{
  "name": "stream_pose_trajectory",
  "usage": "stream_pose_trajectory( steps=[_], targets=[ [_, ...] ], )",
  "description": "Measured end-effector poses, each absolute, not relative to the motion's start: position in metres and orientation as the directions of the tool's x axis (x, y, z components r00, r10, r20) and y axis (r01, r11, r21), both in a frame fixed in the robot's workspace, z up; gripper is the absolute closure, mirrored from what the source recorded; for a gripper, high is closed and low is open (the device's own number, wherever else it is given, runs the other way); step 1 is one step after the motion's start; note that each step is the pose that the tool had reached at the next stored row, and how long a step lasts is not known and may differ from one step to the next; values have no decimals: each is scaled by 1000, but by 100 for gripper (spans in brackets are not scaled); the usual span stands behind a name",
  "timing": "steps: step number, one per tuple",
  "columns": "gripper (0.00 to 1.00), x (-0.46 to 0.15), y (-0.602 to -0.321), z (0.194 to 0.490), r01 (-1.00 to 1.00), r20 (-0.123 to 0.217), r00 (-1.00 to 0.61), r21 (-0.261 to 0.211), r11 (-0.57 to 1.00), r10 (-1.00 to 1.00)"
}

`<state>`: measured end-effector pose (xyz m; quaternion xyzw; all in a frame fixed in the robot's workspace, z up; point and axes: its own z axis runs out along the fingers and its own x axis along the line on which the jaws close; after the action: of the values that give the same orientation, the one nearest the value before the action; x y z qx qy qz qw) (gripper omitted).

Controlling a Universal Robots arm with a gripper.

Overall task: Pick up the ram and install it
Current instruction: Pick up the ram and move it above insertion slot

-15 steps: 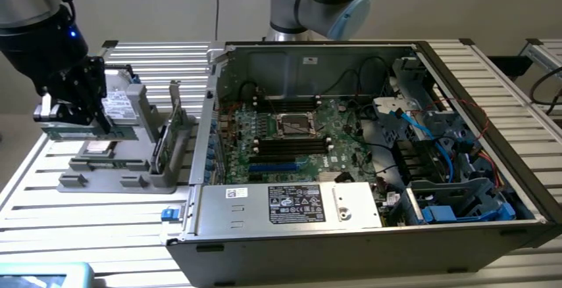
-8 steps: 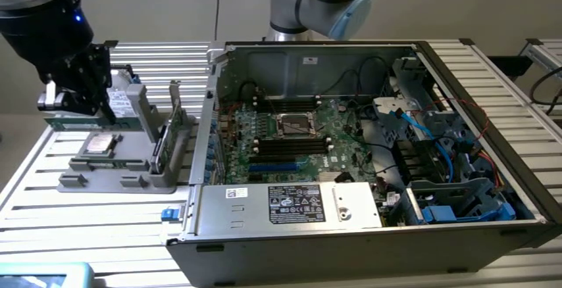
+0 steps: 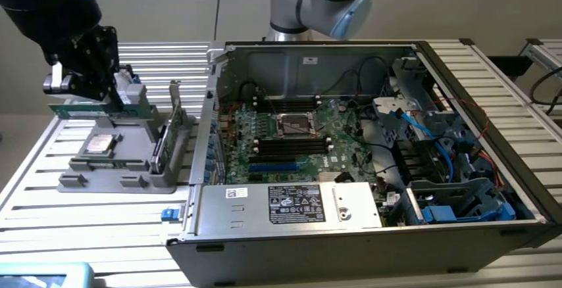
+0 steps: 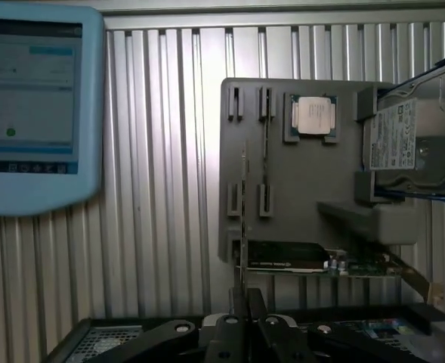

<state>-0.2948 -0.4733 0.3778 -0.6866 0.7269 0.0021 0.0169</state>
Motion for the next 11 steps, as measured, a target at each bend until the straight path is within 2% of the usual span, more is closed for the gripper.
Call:
stream_pose_trajectory(
  steps=[11],
  targets=[
    [88, -254, -473, 390, -999, -31, -48, -20, 49, -998]
  ],
)
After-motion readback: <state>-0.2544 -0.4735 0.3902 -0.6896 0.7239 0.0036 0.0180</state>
